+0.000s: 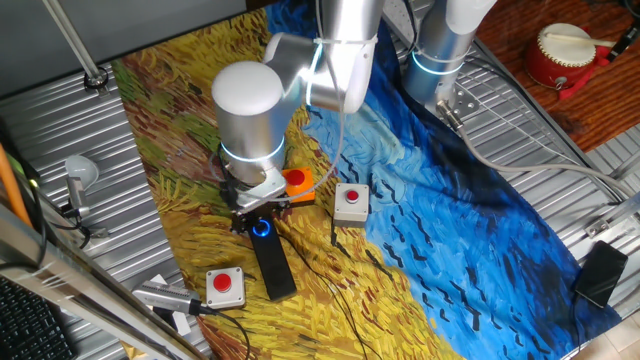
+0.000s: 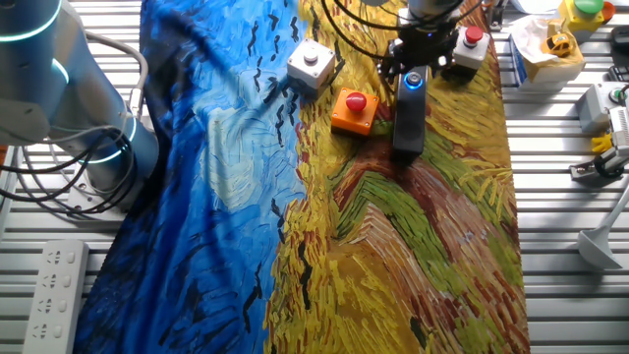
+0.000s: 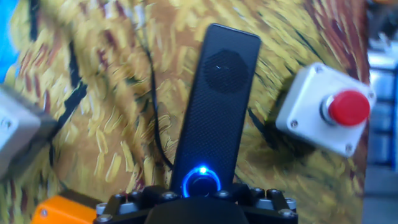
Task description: Turn the knob to decrease the volume of the speaker
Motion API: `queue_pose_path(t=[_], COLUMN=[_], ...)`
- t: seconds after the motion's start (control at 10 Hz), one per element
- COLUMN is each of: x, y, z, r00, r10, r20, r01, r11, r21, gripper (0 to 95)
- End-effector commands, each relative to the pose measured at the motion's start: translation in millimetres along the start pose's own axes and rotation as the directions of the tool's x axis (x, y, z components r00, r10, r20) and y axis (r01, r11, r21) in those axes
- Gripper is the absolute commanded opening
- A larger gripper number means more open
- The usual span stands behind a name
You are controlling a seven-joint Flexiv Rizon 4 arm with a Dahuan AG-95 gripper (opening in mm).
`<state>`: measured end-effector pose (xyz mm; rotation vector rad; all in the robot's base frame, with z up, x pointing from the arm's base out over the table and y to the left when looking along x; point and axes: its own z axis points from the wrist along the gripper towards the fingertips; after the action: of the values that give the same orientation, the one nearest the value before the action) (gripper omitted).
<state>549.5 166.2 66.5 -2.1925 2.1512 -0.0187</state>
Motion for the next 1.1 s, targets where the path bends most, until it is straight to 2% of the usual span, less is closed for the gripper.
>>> queue_pose_path(t=[0.1,0.2,0.3,0.5,0.6,0.7,0.8,0.9,1.0,1.1], x=[1.4,2.0,3.8,6.1,6.5,8.5,10.2,11.0,12.2,12.6], y=[-1.5,-1.4,-1.0,-0.8,-0.7,-0.4,-1.6,-3.1,-6.9,-10.0], z=[-0.4,-0.8,-2.1,-3.8,-4.0,-5.6,-7.8,-9.2,-12.2,-14.1], r00=[0.986,0.98,0.961,0.932,0.928,0.904,0.868,0.846,0.786,0.748], r10=[0.165,0.197,0.275,0.359,0.369,0.423,0.492,0.53,0.617,0.663], r20=[-0.014,-0.024,-0.032,-0.044,-0.049,-0.06,-0.057,-0.055,-0.046,-0.042], r01=[-0.165,-0.197,-0.275,-0.359,-0.368,-0.421,-0.49,-0.528,-0.614,-0.661], r11=[0.986,0.98,0.961,0.933,0.93,0.906,0.87,0.848,0.787,0.749], r21=[0.0,0.005,0.011,0.02,0.023,0.044,0.047,0.05,0.053,0.055], gripper=[76.0,76.0,76.0,76.0,76.0,57.0,57.0,57.0,57.0,57.0])
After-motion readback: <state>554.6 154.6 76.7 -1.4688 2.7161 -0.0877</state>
